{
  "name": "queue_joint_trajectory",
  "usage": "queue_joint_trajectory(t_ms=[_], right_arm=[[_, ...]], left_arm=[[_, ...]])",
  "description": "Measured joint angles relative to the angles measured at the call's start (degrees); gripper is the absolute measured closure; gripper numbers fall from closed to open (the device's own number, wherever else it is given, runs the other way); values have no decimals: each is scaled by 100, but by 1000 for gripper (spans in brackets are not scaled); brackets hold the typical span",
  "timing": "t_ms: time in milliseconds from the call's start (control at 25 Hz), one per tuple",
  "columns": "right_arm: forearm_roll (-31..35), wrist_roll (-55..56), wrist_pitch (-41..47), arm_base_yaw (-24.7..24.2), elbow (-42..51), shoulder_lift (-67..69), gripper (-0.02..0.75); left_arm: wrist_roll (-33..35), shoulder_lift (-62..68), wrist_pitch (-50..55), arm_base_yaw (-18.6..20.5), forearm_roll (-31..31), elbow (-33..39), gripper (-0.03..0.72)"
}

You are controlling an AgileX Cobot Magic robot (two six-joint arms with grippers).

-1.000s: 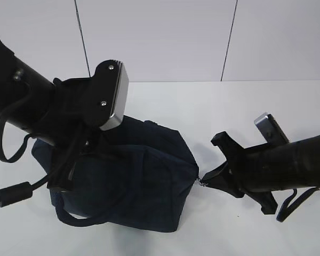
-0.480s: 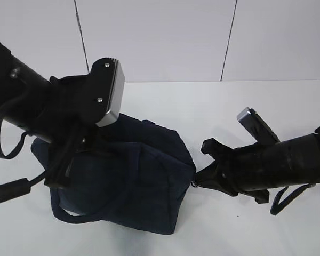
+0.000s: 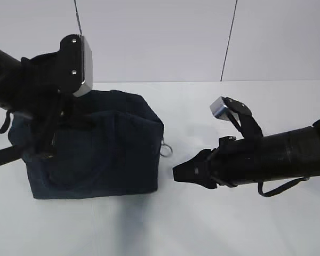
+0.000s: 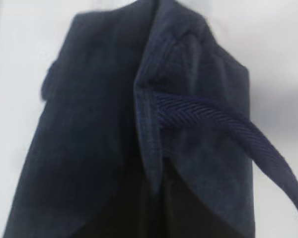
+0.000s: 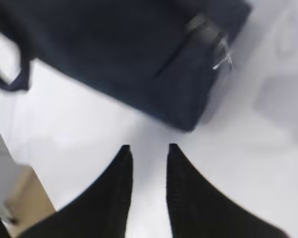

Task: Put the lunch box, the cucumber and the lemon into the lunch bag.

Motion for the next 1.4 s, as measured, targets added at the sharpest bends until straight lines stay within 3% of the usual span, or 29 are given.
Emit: queue_joint_trajectory(t_ms=[160,280,960,1080,1280,1400], right_arm=[[-45,-1966,179,0,0,0,463],[-44,-2950,108,0,0,0,432],[-44,-4396,-1157,0,0,0,421],[-44,-4459,-1184,0,0,0,421],[-44,-4549,-1194,0,-99,0,421],[-44,-4547,-1205,0,-132,0,421]], left_arm=[[-13,0,-219,27,32,0,694],[-13,0,-139,27,52,0,694],[-13,0,110,27,87,0,691],[-13,0,154,27,62,0,649],[-34,-94,440,27,40,0,449],[-285,-292,579,27,64,0,389]])
